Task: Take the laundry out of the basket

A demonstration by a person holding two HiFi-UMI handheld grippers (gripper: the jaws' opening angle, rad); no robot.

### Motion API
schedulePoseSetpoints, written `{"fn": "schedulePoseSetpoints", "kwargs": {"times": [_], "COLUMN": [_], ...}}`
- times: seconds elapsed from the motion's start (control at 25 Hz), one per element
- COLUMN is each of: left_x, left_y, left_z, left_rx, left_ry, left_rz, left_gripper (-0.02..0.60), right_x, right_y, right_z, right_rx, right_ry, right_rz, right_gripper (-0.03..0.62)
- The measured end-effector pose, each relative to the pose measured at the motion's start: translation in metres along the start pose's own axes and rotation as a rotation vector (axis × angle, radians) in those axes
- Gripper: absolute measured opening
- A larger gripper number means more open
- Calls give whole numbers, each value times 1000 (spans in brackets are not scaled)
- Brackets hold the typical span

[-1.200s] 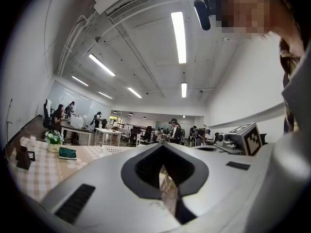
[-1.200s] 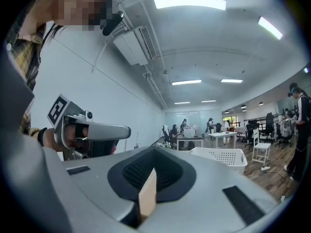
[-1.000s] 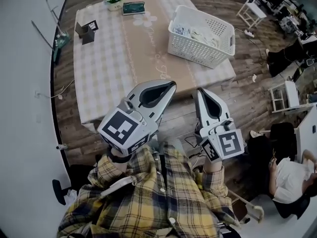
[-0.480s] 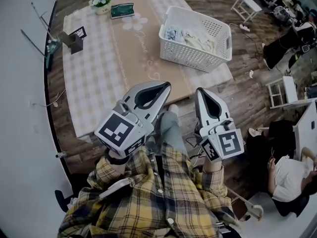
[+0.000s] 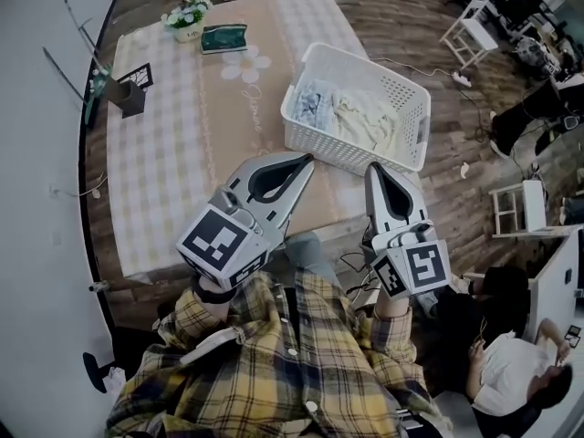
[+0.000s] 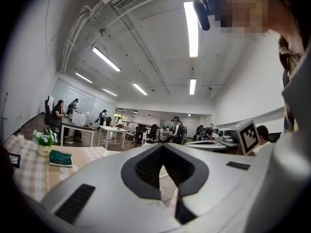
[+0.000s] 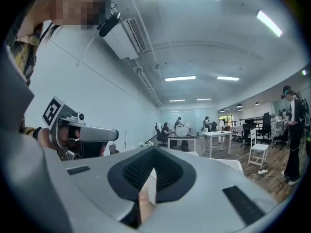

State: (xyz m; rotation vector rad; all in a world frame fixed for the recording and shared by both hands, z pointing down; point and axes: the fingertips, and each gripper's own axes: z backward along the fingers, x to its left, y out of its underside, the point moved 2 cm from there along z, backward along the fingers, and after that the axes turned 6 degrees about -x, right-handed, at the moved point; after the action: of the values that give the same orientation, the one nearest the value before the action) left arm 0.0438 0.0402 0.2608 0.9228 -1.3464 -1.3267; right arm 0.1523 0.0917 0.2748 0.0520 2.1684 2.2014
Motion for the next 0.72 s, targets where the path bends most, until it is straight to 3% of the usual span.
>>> {"fn": "schedulePoseSetpoints", "kwargs": {"times": [0.12, 0.44, 0.72], "left_x": [22, 30, 40], "left_y": [3, 4, 15], "left_z": [-36, -122, -167], "left_rx": [0, 23, 75], "left_ry": [-36, -96, -114], "left_rz": [1, -16, -27], "left_gripper": [11, 11, 11], "right_x": [-30, -110, -164], "right_y": [2, -6, -3], "right_z": [-31, -57, -75], "right_rx": [12, 30, 53], "right_ry": [-42, -114, -116], "right_rz": [2, -3, -19], "right_gripper": [9, 11, 11]}}
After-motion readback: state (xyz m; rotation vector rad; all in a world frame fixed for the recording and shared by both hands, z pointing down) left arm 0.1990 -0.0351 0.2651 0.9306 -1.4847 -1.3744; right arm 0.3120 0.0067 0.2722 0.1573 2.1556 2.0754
